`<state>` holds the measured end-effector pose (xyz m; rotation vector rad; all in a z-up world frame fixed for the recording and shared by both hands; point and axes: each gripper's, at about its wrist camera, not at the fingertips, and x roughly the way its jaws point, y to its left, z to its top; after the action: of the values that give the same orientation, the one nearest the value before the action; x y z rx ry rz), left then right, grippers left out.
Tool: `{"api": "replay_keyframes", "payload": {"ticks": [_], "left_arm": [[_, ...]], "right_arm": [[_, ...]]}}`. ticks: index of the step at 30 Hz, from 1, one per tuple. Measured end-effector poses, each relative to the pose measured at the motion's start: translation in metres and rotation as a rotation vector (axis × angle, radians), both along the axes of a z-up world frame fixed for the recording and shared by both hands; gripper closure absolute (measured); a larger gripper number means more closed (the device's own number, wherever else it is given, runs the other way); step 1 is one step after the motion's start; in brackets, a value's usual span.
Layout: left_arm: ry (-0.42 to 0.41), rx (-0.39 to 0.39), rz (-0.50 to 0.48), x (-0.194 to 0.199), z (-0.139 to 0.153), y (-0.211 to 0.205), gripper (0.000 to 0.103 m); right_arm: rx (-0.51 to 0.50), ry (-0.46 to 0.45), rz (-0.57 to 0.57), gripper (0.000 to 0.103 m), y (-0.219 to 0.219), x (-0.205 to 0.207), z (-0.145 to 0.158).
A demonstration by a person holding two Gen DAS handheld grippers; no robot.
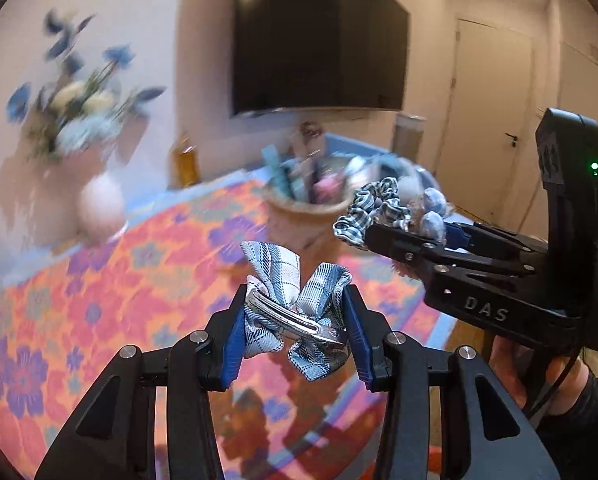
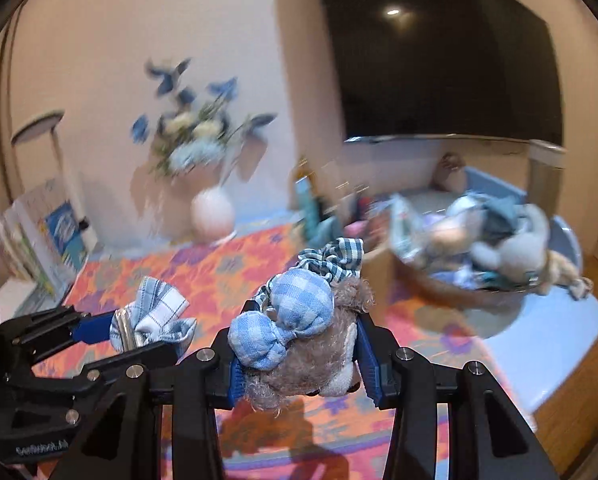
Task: Organize soft objects
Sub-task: 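Carry the bear and checked bow to the glass bowl and release both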
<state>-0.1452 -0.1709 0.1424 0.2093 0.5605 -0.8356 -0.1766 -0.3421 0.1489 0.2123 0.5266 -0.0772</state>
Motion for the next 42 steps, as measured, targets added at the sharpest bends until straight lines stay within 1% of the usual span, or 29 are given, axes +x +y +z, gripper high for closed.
{"api": "replay_keyframes", "payload": {"ticks": [4, 8, 12, 15, 17, 19, 21, 23, 25, 27, 29, 31, 32, 33, 35, 36, 37, 39, 40, 41, 42], "left_arm": [[-0.02, 0.007, -0.078, -0.006, 0.018, -0.043, 0.061], [-0.004, 0.02, -0.148, -0.003, 0.032, -0.093, 0.061], [0.065, 0.005, -0.153, 0.018, 0.046, -0.14, 0.061], [0.097, -0.007, -0.123, 0.037, 0.056, -0.167, 0.061], [0.141, -0.026, -0.095, 0.057, 0.065, -0.182, 0.061], [0.18, -0.053, -0.072, 0.077, 0.074, -0.19, 0.061], [0.203, -0.063, -0.041, 0.098, 0.08, -0.202, 0.061], [0.229, -0.059, -0.022, 0.116, 0.08, -0.21, 0.061], [0.265, -0.043, 0.0, 0.133, 0.072, -0.219, 0.061], [0.298, -0.034, 0.011, 0.145, 0.062, -0.226, 0.061], [0.307, -0.046, 0.032, 0.153, 0.054, -0.23, 0.061], [0.314, -0.054, 0.059, 0.158, 0.046, -0.236, 0.06], [0.321, -0.052, 0.055, 0.161, 0.042, -0.241, 0.06], [0.326, -0.045, 0.041, 0.163, 0.038, -0.248, 0.056], [0.31, -0.02, 0.038, 0.164, 0.032, -0.257, 0.043], [0.3, -0.011, 0.037, 0.164, 0.031, -0.259, 0.028], [0.287, -0.014, 0.036, 0.162, 0.031, -0.259, 0.021], [0.264, -0.047, 0.035, 0.158, 0.036, -0.254, 0.021], [0.262, -0.078, 0.031, 0.155, 0.041, -0.248, 0.019], [0.268, -0.1, 0.029, 0.154, 0.045, -0.245, 0.017], [0.271, -0.116, 0.032, 0.152, 0.049, -0.241, 0.012]], "right_arm": [[0.02, -0.031, -0.093, 0.059, -0.039, -0.014, 0.008], [0.056, -0.039, -0.189, 0.059, -0.083, -0.022, 0.012], [0.067, -0.063, -0.288, 0.059, -0.126, -0.022, 0.022], [0.11, -0.11, -0.339, 0.059, -0.156, -0.02, 0.037], [0.111, -0.14, -0.367, 0.059, -0.17, -0.015, 0.048], [0.104, -0.158, -0.382, 0.059, -0.184, -0.002, 0.062], [0.105, -0.166, -0.388, 0.059, -0.197, 0.017, 0.071], [0.114, -0.144, -0.38, 0.059, -0.209, 0.043, 0.075], [0.146, -0.119, -0.369, 0.059, -0.222, 0.067, 0.073], [0.188, -0.097, -0.382, 0.059, -0.235, 0.088, 0.068], [0.213, -0.074, -0.389, 0.058, -0.245, 0.107, 0.061], [0.221, -0.029, -0.394, 0.058, -0.255, 0.129, 0.053], [0.222, -0.006, -0.391, 0.057, -0.259, 0.138, 0.049], [0.226, 0.024, -0.379, 0.053, -0.264, 0.149, 0.043], [0.232, 0.088, -0.35, 0.052, -0.274, 0.166, 0.035], [0.232, 0.107, -0.338, 0.052, -0.278, 0.17, 0.033], [0.232, 0.12, -0.328, 0.05, -0.282, 0.172, 0.031], [0.233, 0.127, -0.324, 0.034, -0.287, 0.166, 0.032], [0.232, 0.116, -0.331, 0.031, -0.289, 0.161, 0.034], [0.229, 0.093, -0.339, 0.023, -0.289, 0.152, 0.037], [0.226, 0.075, -0.336, 0.022, -0.287, 0.147, 0.04]]}}
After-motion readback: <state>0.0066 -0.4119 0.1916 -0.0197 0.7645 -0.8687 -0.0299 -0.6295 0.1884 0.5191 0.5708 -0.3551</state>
